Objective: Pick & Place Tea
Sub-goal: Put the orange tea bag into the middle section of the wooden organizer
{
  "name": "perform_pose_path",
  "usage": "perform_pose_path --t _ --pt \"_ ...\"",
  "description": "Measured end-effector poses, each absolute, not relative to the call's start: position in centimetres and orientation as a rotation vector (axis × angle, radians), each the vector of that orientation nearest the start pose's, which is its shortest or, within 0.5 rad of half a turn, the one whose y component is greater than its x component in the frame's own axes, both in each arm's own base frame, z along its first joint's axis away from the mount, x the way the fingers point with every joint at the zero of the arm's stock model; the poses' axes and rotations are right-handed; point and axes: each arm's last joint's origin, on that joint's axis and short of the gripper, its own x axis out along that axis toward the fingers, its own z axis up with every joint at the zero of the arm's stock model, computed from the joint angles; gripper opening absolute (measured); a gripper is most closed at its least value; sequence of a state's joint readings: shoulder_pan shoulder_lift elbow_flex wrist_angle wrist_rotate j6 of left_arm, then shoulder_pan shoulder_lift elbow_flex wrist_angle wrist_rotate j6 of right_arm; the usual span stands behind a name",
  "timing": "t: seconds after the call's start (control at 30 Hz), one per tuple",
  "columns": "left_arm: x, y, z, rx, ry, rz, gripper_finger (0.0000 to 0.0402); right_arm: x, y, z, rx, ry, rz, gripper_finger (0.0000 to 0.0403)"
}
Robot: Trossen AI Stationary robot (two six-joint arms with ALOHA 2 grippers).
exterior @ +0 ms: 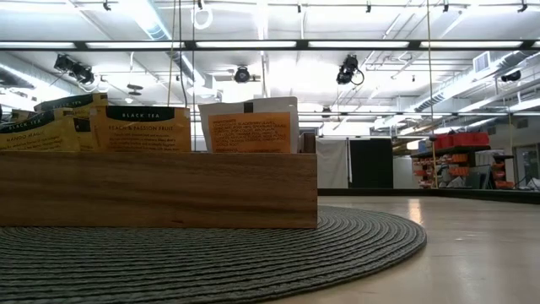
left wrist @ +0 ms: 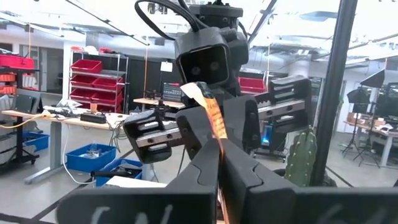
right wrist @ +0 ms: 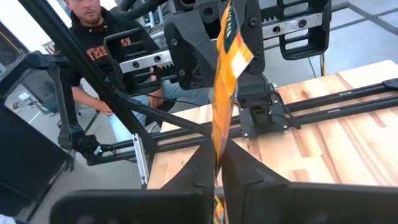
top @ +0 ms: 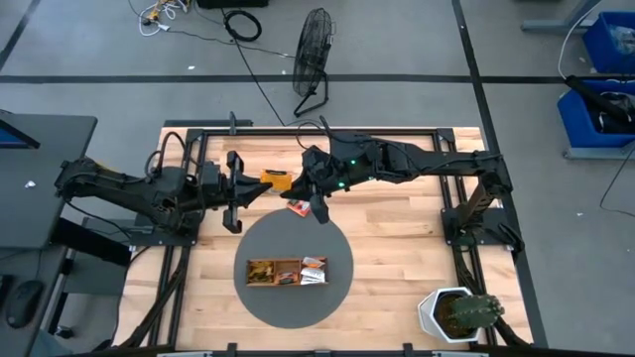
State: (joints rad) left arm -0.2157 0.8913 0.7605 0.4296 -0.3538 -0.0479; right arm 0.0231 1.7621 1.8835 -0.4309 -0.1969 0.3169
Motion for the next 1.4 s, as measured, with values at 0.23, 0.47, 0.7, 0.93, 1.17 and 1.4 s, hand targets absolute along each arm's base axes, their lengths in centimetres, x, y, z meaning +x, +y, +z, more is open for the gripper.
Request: perform_pose_path --t 0.23,0.47,0.7,0.93,1.17,1.4 --pt "19.0 -3.0 36.5 -0.122 -0.287 0.175 0.0042 38.7 1.2 42.3 0.293 0.395 0.133 0.0004" --pt "17.8 -2.6 36.2 -0.144 -0.214 0.228 0.0085 38.3 1.4 41.2 0.214 0.518 0.137 0.0002" --pt "18.0 -2.6 34.8 -0.205 -0.081 0.195 0.0124 39.7 2.5 38.6 0.13 0.619 0.123 0.0001" --pt "18.7 -2.7 34.3 -0.274 -0.041 0.126 0.0168 40.4 3.0 37.6 0.097 0.643 0.093 0.0" --pt "18.5 -3.1 34.4 -0.337 -0.03 -0.004 0.0183 40.8 3.1 36.9 0.086 0.667 0.096 0.0" --pt "18.4 -3.2 34.0 -0.378 0.025 -0.038 0.0177 40.9 3.6 37.0 0.085 0.645 0.108 0.0"
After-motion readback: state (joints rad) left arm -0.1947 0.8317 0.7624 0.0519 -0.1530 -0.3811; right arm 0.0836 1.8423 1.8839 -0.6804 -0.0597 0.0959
